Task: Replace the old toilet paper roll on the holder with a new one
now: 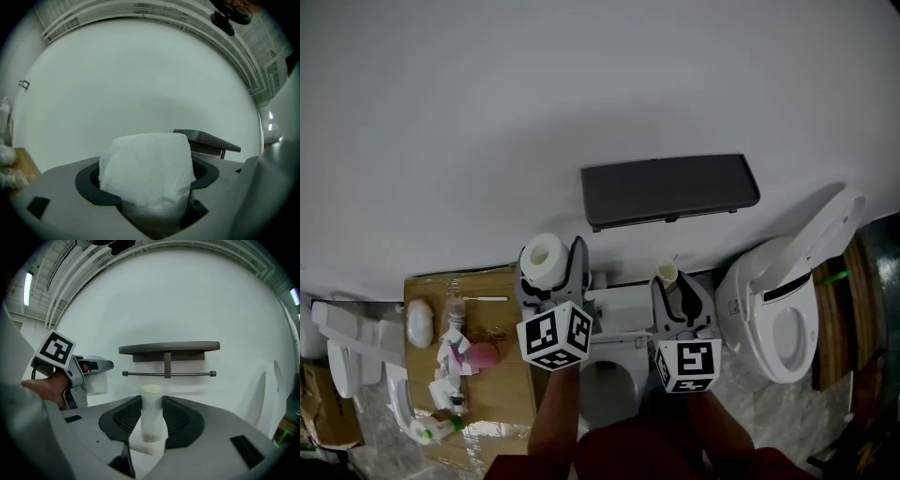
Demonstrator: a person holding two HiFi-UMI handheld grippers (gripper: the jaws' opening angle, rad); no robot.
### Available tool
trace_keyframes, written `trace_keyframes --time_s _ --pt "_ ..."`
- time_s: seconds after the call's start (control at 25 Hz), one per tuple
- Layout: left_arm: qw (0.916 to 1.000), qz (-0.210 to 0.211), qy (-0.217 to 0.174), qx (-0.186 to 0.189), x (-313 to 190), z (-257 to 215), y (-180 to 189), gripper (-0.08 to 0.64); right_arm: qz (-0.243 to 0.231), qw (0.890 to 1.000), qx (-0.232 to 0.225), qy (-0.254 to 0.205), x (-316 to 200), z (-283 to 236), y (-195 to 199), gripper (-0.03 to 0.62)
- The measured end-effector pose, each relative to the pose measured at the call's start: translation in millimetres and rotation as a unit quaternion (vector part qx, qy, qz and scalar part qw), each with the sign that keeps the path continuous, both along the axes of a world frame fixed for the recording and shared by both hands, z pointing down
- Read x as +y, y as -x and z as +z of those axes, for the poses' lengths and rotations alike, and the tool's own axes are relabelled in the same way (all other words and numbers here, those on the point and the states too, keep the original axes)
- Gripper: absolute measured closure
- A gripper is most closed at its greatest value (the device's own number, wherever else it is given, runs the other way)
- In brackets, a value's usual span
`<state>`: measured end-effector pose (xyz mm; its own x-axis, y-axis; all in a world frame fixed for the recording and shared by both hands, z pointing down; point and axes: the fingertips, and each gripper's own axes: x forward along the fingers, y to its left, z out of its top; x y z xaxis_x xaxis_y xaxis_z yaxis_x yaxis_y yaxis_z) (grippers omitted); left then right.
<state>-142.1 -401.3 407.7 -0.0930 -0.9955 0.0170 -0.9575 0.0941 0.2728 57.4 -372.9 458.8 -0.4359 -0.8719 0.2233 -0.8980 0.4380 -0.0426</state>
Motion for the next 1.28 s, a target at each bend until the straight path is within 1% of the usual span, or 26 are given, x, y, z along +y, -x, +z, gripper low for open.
trace_keyframes --time_s 0.08,0.12,0.16,0.24,0.32,0.4,0.52,0.6,0.76,0.8,0.88,1.04,1.16,1.2,1.28 --pt "0.9977 -0.01 -0.017 0.065 -8.6 0.0 12.3 0.11 0.002 1.0 0.001 0.005 -2.2 5.2 -4.6 0.44" --pt "0.9942 -0.017 -0.027 0.102 -12.1 0.8 19.5 0.11 0.003 1.0 0.001 0.007 -3.4 7.7 -6.6 0.44" --pt "0.9893 -0.023 -0.038 0.139 -15.3 1.5 26.5 0.11 0.004 1.0 0.001 0.009 -4.7 9.9 -8.4 0.44" --pt "0.9761 -0.03 -0.062 0.206 -22.1 1.6 37.5 0.11 0.007 1.0 0.004 0.011 -7.5 12.8 -11.3 0.44" --pt "0.959 -0.025 -0.087 0.268 -29.3 0.1 41.6 0.11 0.009 1.0 0.006 0.011 -10.1 14.6 -12.7 0.44" --pt "0.9398 -0.016 -0.114 0.322 -35.2 -3.0 41.3 0.11 0.006 1.0 0.0 0.015 -12.3 16.3 -12.1 0.44" --pt "0.9084 -0.015 -0.151 0.39 -40.9 -4.4 42.2 0.11 0.001 1.0 -0.011 0.021 -15.3 20.6 -10.9 0.44" --pt "0.8876 -0.015 -0.166 0.43 -46.0 -1.7 42.0 0.11 0.001 1.0 -0.01 0.021 -16.3 21.1 -11.2 0.44" --pt "0.8532 -0.014 -0.179 0.49 -56.6 9.0 34.9 0.11 0.005 1.0 -0.006 0.02 -17.6 22.4 -14.6 0.44" --pt "0.8459 -0.012 -0.18 0.502 -59.1 11.3 30.8 0.11 0.006 1.0 -0.005 0.019 -18.1 23.0 -16.1 0.44" --pt "0.8343 -0.007 -0.179 0.521 -64.0 16.1 20.7 0.11 0.009 1.0 -0.002 0.019 -19.3 24.2 -19.7 0.44" --pt "0.8167 0.008 -0.169 0.552 -73.3 23.1 -6.3 0.11 0.021 1.0 0.002 0.02 -20.6 26.2 -31.8 0.44" --pt "0.8026 0.025 -0.157 0.575 -80.6 28.2 -30.3 0.11 0.039 0.999 0.006 0.025 -21.2 29.7 -49.5 0.44" --pt "0.7995 0.032 -0.156 0.579 -82.3 27.6 -37.4 0.11 0.048 0.998 0.006 0.029 -20.9 32.3 -57.7 0.44" --pt "0.7973 0.039 -0.159 0.581 -84.5 24.8 -48.5 0.11 0.066 0.997 0.008 0.037 -19.8 38.1 -74.5 0.44"
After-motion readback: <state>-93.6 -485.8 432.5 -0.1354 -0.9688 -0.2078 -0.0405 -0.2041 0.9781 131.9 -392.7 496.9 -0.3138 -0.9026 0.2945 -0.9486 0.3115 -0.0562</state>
